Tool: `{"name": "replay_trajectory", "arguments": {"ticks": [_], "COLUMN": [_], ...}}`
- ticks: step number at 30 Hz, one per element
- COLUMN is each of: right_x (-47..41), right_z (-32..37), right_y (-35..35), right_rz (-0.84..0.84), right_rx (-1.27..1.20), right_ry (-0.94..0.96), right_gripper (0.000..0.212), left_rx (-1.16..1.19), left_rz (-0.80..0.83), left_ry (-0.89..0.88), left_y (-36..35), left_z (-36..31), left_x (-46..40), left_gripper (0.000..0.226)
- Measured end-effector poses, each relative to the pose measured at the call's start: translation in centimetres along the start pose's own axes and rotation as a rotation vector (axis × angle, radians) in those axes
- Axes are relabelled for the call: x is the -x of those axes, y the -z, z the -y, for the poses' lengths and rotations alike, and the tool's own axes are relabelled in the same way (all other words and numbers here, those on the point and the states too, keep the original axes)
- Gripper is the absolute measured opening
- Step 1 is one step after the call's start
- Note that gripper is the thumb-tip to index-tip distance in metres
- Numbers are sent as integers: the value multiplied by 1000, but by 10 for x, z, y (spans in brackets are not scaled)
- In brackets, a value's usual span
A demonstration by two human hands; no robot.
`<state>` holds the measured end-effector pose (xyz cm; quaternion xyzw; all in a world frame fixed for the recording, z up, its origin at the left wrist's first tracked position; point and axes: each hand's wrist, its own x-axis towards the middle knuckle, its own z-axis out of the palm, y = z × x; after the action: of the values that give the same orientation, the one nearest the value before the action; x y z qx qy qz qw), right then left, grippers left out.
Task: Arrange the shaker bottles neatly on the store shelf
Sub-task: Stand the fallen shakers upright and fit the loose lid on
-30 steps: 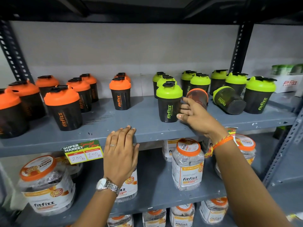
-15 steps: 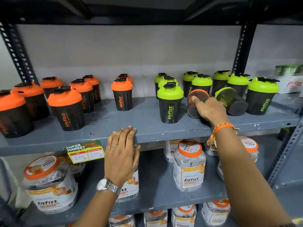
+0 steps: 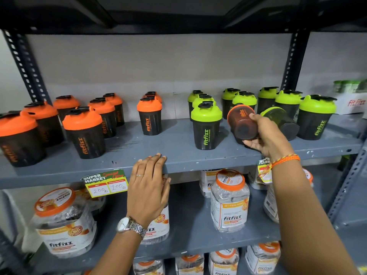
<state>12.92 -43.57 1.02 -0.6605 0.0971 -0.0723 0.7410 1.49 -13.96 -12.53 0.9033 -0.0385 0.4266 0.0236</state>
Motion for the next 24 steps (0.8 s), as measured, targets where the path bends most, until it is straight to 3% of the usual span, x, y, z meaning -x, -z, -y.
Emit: {"name": "replay_trajectory", "arguments": {"ticks": [8, 15, 21, 24], "right_x": [36, 68, 91, 94], "right_z": [17, 34, 44, 38], "right_y": [10, -2, -34, -59], "right_rz": [207, 432, 679, 748], "right_rx": [-313, -324, -219, -111], "right_ry": [96, 263, 375, 371], "right_gripper": [29, 23, 62, 71], "left_rx": [14, 30, -16, -15], "left_rz": [61, 147, 206, 182], "left_ry": [0, -26, -81, -48], "left_y": [9, 22, 34, 40], "left_z": [-1, 3, 13, 17], "left_x": [0, 1, -3, 1], "left_gripper": [59, 64, 66, 64]}}
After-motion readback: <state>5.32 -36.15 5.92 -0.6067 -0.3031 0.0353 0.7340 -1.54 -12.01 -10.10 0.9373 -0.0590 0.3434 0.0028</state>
